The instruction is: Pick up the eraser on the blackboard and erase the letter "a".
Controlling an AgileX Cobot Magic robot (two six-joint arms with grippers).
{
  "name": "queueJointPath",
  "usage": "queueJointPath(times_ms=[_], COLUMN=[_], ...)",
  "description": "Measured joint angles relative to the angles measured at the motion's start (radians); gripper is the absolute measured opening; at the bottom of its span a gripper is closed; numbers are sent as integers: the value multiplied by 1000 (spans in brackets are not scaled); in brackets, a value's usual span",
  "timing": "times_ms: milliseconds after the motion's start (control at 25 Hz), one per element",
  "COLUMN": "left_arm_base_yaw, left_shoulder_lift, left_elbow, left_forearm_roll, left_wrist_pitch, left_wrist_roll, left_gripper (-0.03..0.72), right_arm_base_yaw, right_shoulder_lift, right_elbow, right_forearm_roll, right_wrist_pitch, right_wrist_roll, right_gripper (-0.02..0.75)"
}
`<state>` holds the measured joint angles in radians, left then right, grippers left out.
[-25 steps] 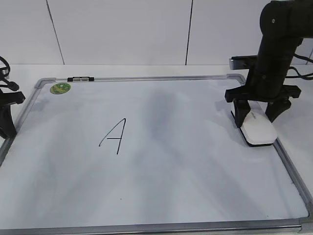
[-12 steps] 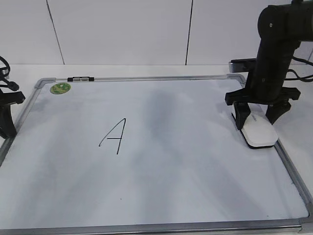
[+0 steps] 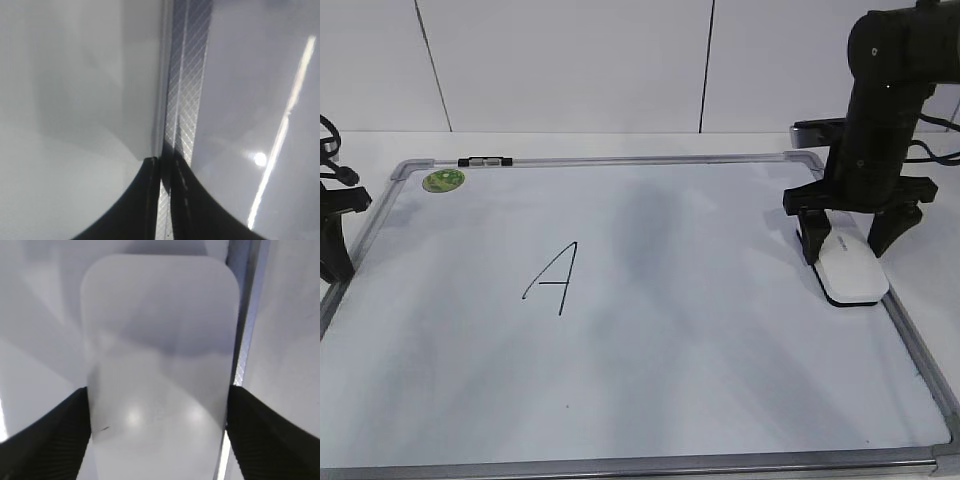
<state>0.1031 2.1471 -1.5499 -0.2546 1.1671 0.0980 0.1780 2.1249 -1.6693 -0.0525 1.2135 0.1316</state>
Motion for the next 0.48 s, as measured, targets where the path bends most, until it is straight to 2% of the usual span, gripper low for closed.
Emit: queueJointPath(times_ms=[280, 480], left_arm_base_yaw=[0, 0], left_shoulder_lift=[0, 0], left_elbow=[0, 0], left_forearm_roll=[0, -4], left_wrist_pitch=[0, 0], left_wrist_roll=[0, 0], left_gripper=[14, 14], right_arm_base_yaw=[0, 0], right_shoulder_lift=[0, -6], right_elbow=[-8, -90], right_forearm_roll=[-10, -31], right_wrist_pitch=[0, 4], right_wrist_roll=[0, 0], right_gripper=[654, 654])
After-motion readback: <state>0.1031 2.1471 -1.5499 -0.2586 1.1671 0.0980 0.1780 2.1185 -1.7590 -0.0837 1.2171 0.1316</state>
